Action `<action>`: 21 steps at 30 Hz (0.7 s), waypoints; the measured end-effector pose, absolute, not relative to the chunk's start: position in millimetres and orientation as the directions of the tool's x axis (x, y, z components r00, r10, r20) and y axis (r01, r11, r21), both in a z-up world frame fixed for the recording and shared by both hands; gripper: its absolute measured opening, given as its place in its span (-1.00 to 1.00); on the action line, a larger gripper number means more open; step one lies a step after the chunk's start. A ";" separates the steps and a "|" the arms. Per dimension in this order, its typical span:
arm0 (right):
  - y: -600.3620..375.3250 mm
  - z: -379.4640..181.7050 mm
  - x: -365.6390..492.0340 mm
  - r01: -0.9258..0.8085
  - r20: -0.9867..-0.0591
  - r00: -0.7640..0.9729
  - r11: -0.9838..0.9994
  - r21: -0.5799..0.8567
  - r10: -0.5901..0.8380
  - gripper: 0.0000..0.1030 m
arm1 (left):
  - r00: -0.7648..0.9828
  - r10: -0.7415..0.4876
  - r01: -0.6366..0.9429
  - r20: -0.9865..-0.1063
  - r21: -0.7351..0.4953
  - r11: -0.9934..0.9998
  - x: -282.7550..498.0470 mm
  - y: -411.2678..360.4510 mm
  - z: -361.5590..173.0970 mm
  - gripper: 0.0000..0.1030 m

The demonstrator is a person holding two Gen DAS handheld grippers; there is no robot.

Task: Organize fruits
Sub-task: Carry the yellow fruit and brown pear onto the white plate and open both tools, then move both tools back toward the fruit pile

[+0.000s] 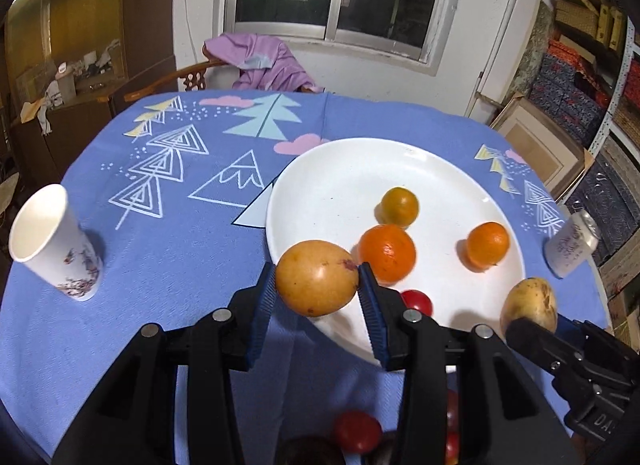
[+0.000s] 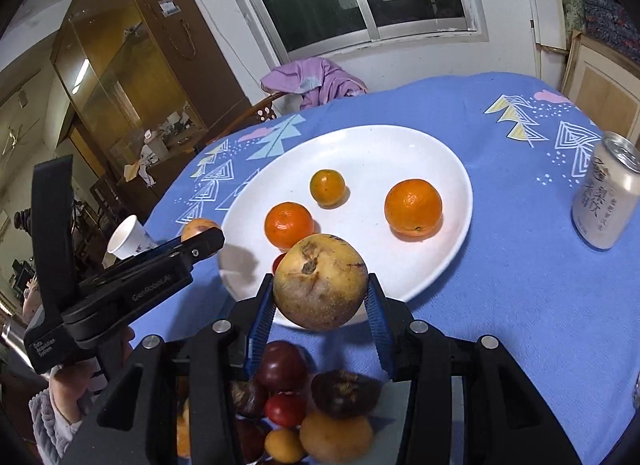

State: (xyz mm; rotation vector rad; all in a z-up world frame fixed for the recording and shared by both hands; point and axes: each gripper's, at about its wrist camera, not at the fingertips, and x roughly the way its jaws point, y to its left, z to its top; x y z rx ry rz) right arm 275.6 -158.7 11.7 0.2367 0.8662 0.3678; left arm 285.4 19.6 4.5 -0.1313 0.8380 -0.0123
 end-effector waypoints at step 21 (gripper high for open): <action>-185.6 39.6 267.2 -0.222 -0.616 0.628 0.868 0.444 0.476 0.18 | 0.678 -0.181 0.018 -0.712 -0.231 0.973 278.5 29.7 23.6 0.03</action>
